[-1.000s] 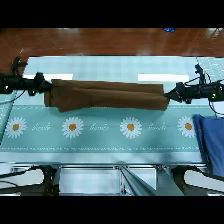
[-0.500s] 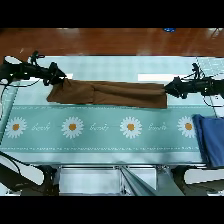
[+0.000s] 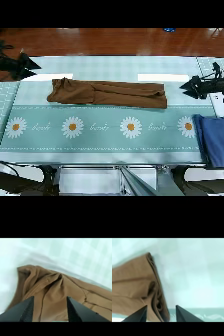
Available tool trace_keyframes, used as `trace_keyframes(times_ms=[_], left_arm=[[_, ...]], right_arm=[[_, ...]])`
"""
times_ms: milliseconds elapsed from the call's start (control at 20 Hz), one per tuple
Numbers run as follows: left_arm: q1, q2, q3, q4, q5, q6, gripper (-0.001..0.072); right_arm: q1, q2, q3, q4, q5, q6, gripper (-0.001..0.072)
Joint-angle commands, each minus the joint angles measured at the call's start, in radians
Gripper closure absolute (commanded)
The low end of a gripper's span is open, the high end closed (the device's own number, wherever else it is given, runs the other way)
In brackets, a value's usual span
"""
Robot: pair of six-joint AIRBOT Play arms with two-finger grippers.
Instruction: Fold the shirts.
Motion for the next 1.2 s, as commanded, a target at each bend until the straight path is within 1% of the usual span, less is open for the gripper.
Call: trace_keyframes(times_ms=[0,100,250,350,450,500,600,650,700,750,800,900,1000,1050,1150], left_arm=[[0.011,0.211,-0.116,0.115,0.125,0.042,0.0205],[-0.047,0.351,-0.293,0.115,0.229,0.07,0.0205],[-0.155,0.491,-0.521,0.114,0.314,0.097,0.0205],[-0.222,0.512,-0.602,0.114,0.332,0.097,0.0205],[-0.282,0.487,-0.633,0.112,0.355,0.096,0.0205],[-0.31,0.466,-0.634,0.107,0.357,0.093,0.0205],[-0.358,0.429,-0.634,0.092,0.377,0.093,0.0205],[-0.376,0.412,-0.632,0.092,0.385,0.093,0.0226],[-0.389,0.397,-0.629,0.092,0.381,0.093,0.0441],[-0.4,0.389,-0.629,0.088,0.381,0.094,0.0696],[-0.412,0.386,-0.629,0.079,0.381,0.097,0.0691],[-0.451,0.385,-0.629,0.028,0.403,0.097,0.069],[-0.529,0.375,-0.629,0.004,0.476,0.097,0.0691],[-0.578,0.357,-0.62,0.002,0.502,0.096,0.0691],[-0.69,0.28,-0.562,0.001,0.505,0.091,0.0691]], right_arm=[[0.019,0.009,-0.084,-0.025,-0.068,0.031,0.0297],[0.079,-0.014,-0.105,0.009,-0.111,0.03,0.0297],[0.161,-0.063,-0.105,0.071,-0.138,0.021,0.0297],[0.205,-0.096,-0.105,0.089,-0.157,0.022,0.0297],[0.244,-0.133,-0.105,0.124,-0.166,0.021,0.0298],[0.263,-0.145,-0.105,0.146,-0.174,0.011,0.0323],[0.294,-0.147,-0.101,0.191,-0.184,-0.03,0.0561],[0.3,-0.14,-0.084,0.206,-0.15,-0.069,0.0692],[0.3,-0.121,-0.068,0.203,-0.112,-0.082,0.0692],[0.297,-0.081,-0.061,0.184,-0.085,-0.084,0.0692],[0.291,-0.024,-0.061,0.137,-0.061,-0.082,0.0692],[0.295,0.11,-0.07,-0.017,-0.006,-0.04,0.0692],[0.307,0.291,-0.138,-0.155,0.031,0.02,0.0692],[0.306,0.397,-0.193,-0.185,0.037,0.035,0.0692],[0.306,0.6,-0.283,-0.226,0.029,0.078,0.0692]])
